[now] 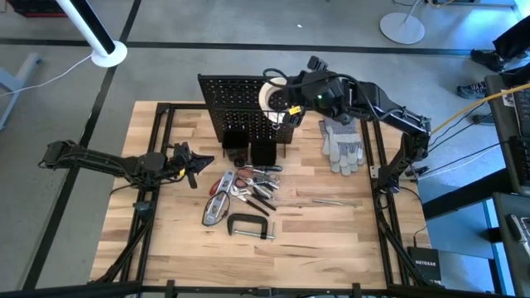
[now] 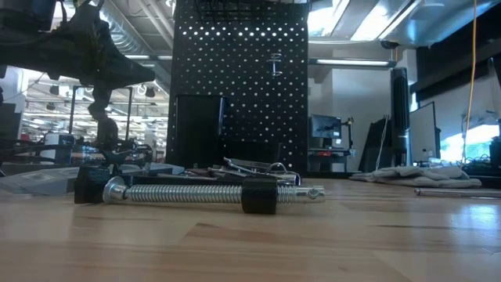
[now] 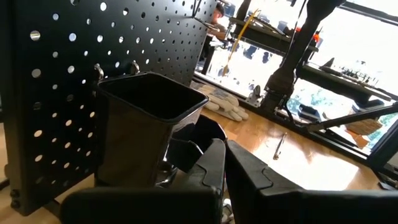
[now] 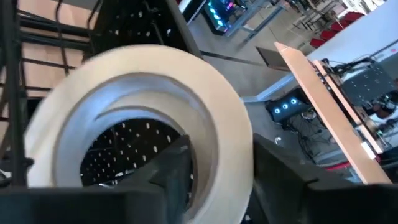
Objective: Hang tools onto peg board
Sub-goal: Put the white tape into the wire basket on the pegboard, then move the safety glasses
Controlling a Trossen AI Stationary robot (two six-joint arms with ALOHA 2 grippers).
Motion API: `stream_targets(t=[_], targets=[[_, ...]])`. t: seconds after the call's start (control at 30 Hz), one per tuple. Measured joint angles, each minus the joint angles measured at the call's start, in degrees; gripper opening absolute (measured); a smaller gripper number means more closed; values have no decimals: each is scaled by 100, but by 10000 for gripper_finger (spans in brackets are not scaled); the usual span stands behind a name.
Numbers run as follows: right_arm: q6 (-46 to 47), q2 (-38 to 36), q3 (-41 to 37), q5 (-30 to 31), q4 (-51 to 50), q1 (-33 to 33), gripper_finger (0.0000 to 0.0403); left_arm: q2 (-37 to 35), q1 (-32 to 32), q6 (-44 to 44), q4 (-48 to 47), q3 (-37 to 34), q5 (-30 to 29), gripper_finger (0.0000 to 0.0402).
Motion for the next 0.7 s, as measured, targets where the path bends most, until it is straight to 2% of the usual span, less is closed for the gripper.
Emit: stream_targets(t=[0.17,0.3,0.53,0.7], targets=[[-47,-17,207,2,0,2,231,0,0,-2,0,0,0,1],[-99,-34,560,20,-15,72,256,-1,0,-2,0,0,0,1],[-250,-215,764,116,-201,525,257,1,-1,-7,-17,0,2,1],[545,-539,798,133,-1232,1342,253,1,1,41,-22,2,117,1]])
